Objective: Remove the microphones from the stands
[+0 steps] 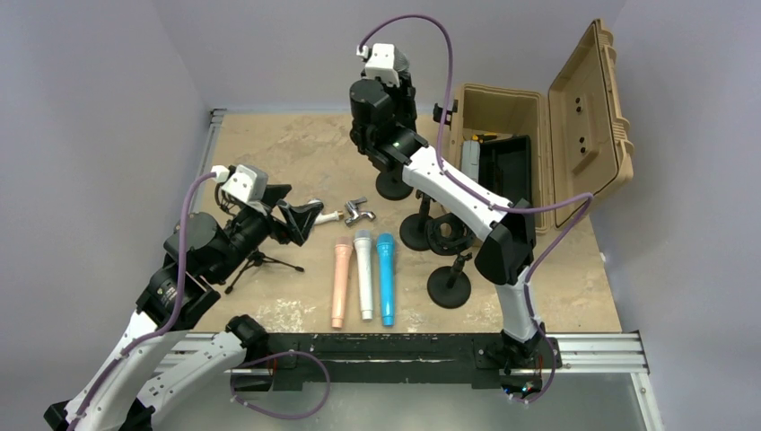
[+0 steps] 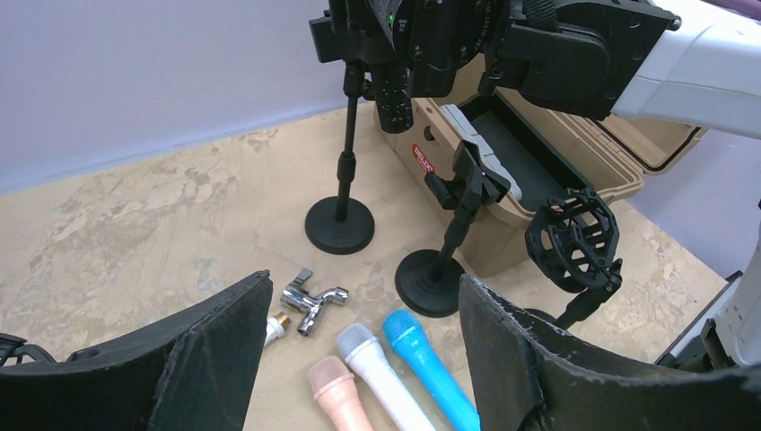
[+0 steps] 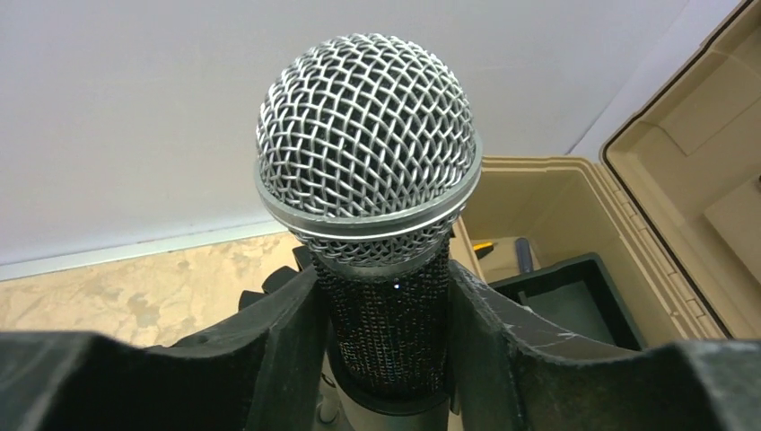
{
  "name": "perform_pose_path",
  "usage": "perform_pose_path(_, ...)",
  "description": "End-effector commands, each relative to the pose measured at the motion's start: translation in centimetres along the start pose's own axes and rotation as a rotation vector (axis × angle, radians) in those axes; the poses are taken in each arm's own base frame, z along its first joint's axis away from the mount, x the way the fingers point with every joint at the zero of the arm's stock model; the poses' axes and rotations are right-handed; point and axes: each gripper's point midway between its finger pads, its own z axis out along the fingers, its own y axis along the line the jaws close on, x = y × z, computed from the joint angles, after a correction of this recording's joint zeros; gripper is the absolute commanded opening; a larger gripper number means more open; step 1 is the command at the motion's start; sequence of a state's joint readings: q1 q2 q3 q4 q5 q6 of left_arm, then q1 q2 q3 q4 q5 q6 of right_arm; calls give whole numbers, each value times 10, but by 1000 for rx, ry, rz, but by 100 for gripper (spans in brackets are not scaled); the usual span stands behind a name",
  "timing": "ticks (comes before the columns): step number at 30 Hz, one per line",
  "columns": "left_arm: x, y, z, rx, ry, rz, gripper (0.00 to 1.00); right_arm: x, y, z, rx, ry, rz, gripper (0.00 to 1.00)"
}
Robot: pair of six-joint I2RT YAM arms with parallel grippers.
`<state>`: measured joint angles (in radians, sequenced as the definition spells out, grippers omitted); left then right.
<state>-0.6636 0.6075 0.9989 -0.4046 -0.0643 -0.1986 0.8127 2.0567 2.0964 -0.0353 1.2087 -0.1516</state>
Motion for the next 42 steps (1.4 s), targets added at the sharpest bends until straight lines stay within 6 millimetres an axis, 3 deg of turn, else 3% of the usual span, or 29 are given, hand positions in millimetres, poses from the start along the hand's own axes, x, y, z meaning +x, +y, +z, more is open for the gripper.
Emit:
perform_pose_path(1, -4, -1, 6, 3, -20, 2, 74, -45, -12, -4, -45, -70, 42, 39)
perform_pose_path(4, 1, -1, 11, -2, 2, 3, 75, -51, -3, -8, -147, -113, 14, 26)
perform_pose_path(6, 3, -1, 12, 1, 9, -1, 76, -57, -2, -13, -205, -155, -4, 10)
perform_pose_path(8, 8, -2, 16, 7, 13, -6, 77, -64, 5, -19, -300, -205, -28, 0)
perform_pose_path(13, 27, -10, 36, 48, 56, -26, 77, -70, 25, -27, -564, -304, -123, 0)
perform_pose_path(15, 30, -15, 42, 68, 59, -64, 77, -76, 32, -44, -754, -390, -159, 0)
perform_pose_path(18, 22, -31, 46, 144, 2, -135, 77, -80, 31, -61, -916, -495, -203, 0)
perform_pose_path(22, 10, -35, 55, 155, -30, -170, 77, -73, 34, -59, -1038, -511, -266, 0)
perform_pose_path(27, 14, -23, 86, 82, -24, -126, 78, -48, 41, -29, -1088, -473, -306, 0)
perform_pose_path(32, -7, -14, 117, 57, -227, -47, 79, -36, 47, -27, -1216, -492, -282, 0)
perform_pose_path(35, -9, -6, 141, 38, -235, 5, 79, -30, 49, -29, -1270, -487, -274, 0)
perform_pose_path(42, -7, 40, 198, 35, -209, 48, 80, -27, 44, -18, -1293, -453, -257, 0)
